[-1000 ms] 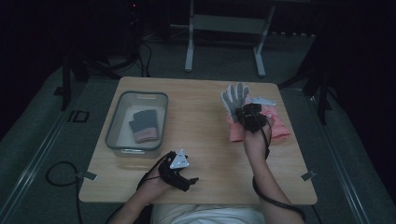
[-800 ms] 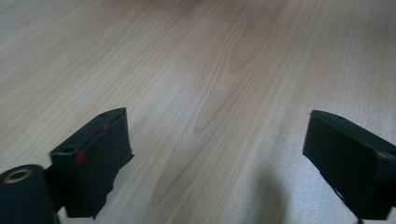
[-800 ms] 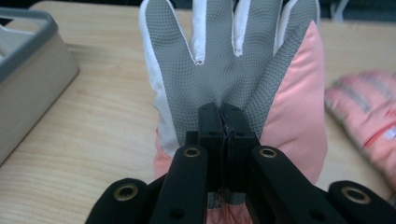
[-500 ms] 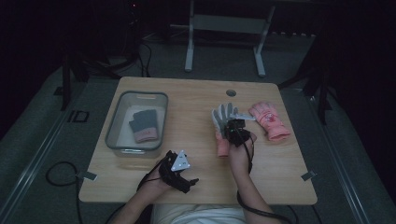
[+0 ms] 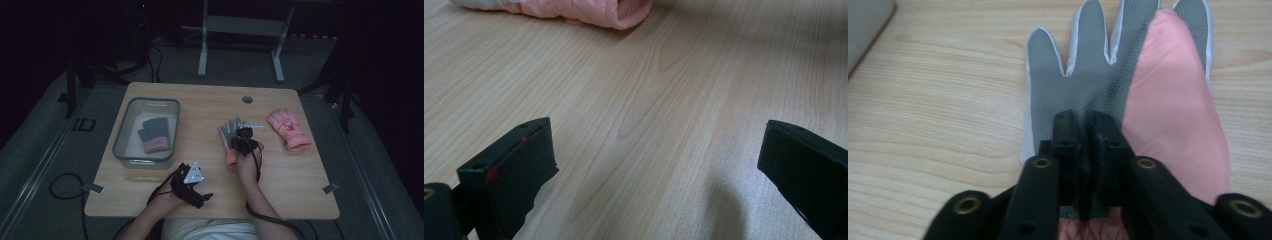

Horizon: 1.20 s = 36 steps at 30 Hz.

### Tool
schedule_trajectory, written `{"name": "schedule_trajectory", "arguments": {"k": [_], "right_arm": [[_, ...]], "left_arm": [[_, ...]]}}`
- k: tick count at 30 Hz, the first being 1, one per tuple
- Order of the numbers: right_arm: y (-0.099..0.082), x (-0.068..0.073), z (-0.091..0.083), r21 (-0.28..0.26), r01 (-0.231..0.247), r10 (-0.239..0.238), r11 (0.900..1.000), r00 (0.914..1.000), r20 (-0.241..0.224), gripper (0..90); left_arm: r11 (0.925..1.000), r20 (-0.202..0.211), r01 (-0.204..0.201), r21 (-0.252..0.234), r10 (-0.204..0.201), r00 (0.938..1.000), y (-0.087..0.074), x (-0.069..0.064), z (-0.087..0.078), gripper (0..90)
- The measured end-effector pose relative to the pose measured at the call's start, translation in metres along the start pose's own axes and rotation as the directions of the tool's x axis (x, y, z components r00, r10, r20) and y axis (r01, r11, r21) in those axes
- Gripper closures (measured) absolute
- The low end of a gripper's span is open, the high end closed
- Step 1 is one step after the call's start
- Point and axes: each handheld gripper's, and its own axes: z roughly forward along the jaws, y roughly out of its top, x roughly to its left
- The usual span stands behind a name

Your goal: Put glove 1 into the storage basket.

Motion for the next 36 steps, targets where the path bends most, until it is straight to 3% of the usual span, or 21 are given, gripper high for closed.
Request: {"name": "schedule_trajectory", "arguments": {"k": [3, 5, 7, 10, 12, 13, 17, 19, 20, 21, 22, 24, 28, 30, 32, 33, 36], "right_arm": [[0.002, 0.003, -0.007, -0.022, 0.023, -0.024, 0.9995, 0.9989, -0.041, 68.7], [0.005, 0.004, -0.015, -0.038, 0.074, -0.076, 0.9965, 0.9953, -0.061, 65.3], [0.009, 0.002, -0.025, -0.077, 0.088, -0.095, 0.9932, 0.9907, -0.098, 62.9], [0.017, -0.005, -0.045, -0.151, 0.133, -0.151, 0.9797, 0.9819, -0.115, 64.2], [0.023, -0.015, -0.057, -0.173, 0.185, -0.203, 0.9674, 0.9746, -0.094, 65.2], [0.026, -0.021, -0.062, -0.190, 0.202, -0.225, 0.9608, 0.9680, -0.111, 64.3], [0.032, -0.054, -0.078, -0.228, 0.259, -0.281, 0.9386, 0.9569, -0.072, 66.5], [0.034, -0.073, -0.082, -0.227, 0.287, -0.301, 0.9307, 0.9530, -0.032, 66.7], [0.034, -0.073, -0.082, -0.227, 0.287, -0.301, 0.9307, 0.9530, -0.032, 66.7], [0.035, -0.083, -0.084, -0.227, 0.294, -0.305, 0.9284, 0.9524, -0.010, 67.3], [0.037, -0.101, -0.087, -0.231, 0.287, -0.294, 0.9296, 0.9559, 0.008, 67.5], [0.039, -0.117, -0.089, -0.233, 0.294, -0.294, 0.9271, 0.9551, 0.034, 67.5], [0.044, -0.161, -0.092, -0.216, 0.326, -0.316, 0.9203, 0.9453, 0.081, 69.3], [0.047, -0.181, -0.090, -0.197, 0.328, -0.316, 0.9237, 0.9442, 0.092, 68.5], [0.050, -0.196, -0.086, -0.165, 0.343, -0.327, 0.9250, 0.9380, 0.116, 66.7], [0.052, -0.204, -0.083, -0.155, 0.329, -0.316, 0.9315, 0.9431, 0.105, 65.3], [0.055, -0.215, -0.074, -0.134, 0.323, -0.314, 0.9368, 0.9458, 0.082, 62.3]], "left_arm": [[1.0000, 0.002, 0.003, -0.001, -0.003, 1.0000, 0.000, 0.001, 0.000, 1.6], [1.0000, 0.006, 0.005, -0.004, -0.005, 1.0000, -0.001, 0.001, 0.000, 1.6], [1.0000, 0.008, 0.005, -0.004, -0.005, 1.0000, -0.001, 0.001, -0.001, 1.6], [0.9999, 0.011, 0.011, -0.009, -0.011, 0.9999, -0.001, 0.001, -0.001, 1.6], [0.9999, 0.016, 0.008, -0.010, -0.008, 0.9998, -0.001, 0.001, -0.001, 1.6], [0.9999, 0.017, 0.010, -0.013, -0.010, 0.9998, -0.001, 0.001, -0.001, 1.6], [1.0000, 0.014, 0.001, -0.008, -0.001, 0.9999, 0.000, 0.001, -0.001, 1.6], [1.0000, 0.008, -0.004, -0.004, 0.004, 1.0000, 0.000, 0.000, 0.000, 1.6], [1.0000, 0.008, -0.004, -0.004, 0.004, 1.0000, 0.000, 0.000, 0.000, 1.6], [1.0000, 0.010, 0.001, -0.007, -0.001, 0.9999, 0.000, 0.001, -0.001, 1.6], [1.0000, 0.011, 0.003, -0.008, -0.003, 0.9999, 0.000, 0.001, -0.001, 1.6], [0.9999, 0.014, 0.008, -0.013, -0.007, 0.9999, 0.000, 0.001, -0.001, 1.6], [0.9998, 0.000, -0.019, 0.006, 0.019, 0.9998, -0.002, 0.000, 0.001, 1.6], [0.9998, 0.003, -0.021, 0.007, 0.021, 0.9998, -0.002, 0.000, 0.001, 1.6], [1.0000, 0.008, -0.009, -0.002, 0.009, 0.9999, -0.001, 0.001, 0.001, 1.6], [1.0000, 0.010, -0.006, -0.004, 0.006, 0.9999, -0.001, 0.001, 0.000, 1.6], [1.0000, 0.006, 0.006, -0.007, -0.006, 1.0000, -0.002, 0.003, 0.000, 1.6]]}}
